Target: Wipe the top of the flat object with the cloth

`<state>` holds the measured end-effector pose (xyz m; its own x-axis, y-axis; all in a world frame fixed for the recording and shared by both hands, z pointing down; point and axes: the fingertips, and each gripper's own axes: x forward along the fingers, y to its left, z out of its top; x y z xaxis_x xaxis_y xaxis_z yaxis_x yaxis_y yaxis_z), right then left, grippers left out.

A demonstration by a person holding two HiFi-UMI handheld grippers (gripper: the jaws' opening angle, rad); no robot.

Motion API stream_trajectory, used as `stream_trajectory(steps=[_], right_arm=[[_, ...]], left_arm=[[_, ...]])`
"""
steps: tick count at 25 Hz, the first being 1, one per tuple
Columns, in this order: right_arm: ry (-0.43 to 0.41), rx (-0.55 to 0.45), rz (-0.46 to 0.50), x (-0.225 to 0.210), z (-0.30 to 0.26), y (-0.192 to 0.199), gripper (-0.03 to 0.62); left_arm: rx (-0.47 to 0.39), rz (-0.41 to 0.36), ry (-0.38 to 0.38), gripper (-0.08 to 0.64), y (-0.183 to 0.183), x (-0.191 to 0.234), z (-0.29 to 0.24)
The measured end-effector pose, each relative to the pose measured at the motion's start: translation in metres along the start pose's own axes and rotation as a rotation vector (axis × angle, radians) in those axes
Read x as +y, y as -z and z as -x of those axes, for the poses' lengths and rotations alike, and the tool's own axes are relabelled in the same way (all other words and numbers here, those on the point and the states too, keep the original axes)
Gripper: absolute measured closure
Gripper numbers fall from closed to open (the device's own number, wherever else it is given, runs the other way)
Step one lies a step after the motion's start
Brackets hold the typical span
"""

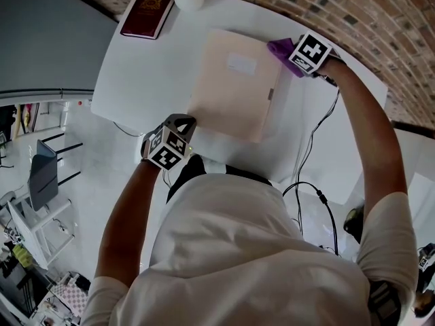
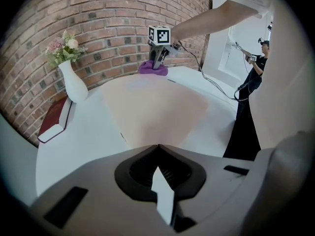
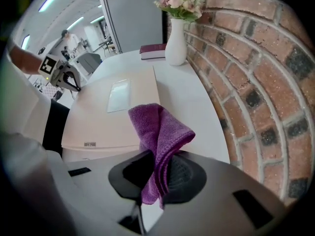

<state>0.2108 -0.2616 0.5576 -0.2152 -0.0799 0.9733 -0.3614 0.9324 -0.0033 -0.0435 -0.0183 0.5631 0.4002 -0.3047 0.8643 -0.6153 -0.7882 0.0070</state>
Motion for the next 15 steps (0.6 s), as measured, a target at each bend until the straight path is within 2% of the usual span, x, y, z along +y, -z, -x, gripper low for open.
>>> stream_trajectory(steps=[15], right_arm=[[0.160,-0.018,-0.104,-0.037,0.001,0.005,0.518]], left_arm=[[0.000,0.011,-0.001,0.536,0.000,0.001,0.000]])
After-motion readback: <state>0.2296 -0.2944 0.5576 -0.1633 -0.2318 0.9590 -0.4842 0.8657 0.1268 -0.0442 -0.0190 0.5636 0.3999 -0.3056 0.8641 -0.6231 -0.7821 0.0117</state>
